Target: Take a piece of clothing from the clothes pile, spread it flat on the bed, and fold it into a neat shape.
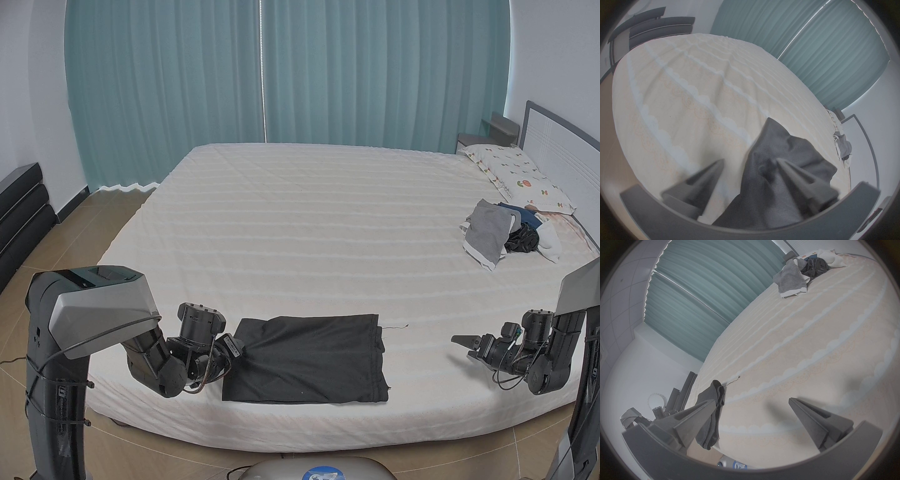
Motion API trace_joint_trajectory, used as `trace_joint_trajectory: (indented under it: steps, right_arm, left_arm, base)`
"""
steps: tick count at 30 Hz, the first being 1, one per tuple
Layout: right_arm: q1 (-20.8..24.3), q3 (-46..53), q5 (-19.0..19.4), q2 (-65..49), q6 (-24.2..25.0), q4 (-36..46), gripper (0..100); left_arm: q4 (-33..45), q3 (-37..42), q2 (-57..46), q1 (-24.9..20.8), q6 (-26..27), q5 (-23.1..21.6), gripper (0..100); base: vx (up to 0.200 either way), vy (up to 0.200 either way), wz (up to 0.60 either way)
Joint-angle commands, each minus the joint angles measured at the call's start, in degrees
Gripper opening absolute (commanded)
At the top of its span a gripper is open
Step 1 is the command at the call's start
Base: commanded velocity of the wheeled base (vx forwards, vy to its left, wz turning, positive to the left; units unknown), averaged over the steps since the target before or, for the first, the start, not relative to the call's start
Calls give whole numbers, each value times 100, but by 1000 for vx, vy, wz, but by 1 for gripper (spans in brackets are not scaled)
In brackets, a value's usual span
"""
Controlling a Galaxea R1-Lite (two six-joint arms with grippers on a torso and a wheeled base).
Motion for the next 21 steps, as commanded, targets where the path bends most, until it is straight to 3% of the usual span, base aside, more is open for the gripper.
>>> trace_joint_trajectory:
  steps: [1, 7, 11, 13, 17, 21]
  right_arm:
    - [0, 5, 3, -32, 9, -10, 100]
    - [-9, -31, -120, -252, 9, -151, 100]
    - [70, -66, -656, -648, -8, -397, 100]
    - [114, -39, -717, -823, -8, -406, 100]
    - [79, 66, -726, -1597, -8, -318, 100]
    - [88, 708, -726, -2994, -123, -265, 100]
  left_arm:
    - [-13, 4, -133, 30, -115, 67, 100]
    - [-189, 57, -537, 258, -370, 85, 100]
    - [-224, 329, -1232, 452, -343, 67, 100]
    - [-233, 347, -1390, 496, -308, 67, 100]
    - [-268, 531, -1917, 566, 52, 164, 100]
    - [-277, 962, -2858, 539, 659, 586, 100]
  base:
    - [0, 0, 0]
    - [0, 0, 0]
    - [0, 0, 0]
    - [0, 0, 0]
    - [0, 0, 0]
    - [0, 0, 0]
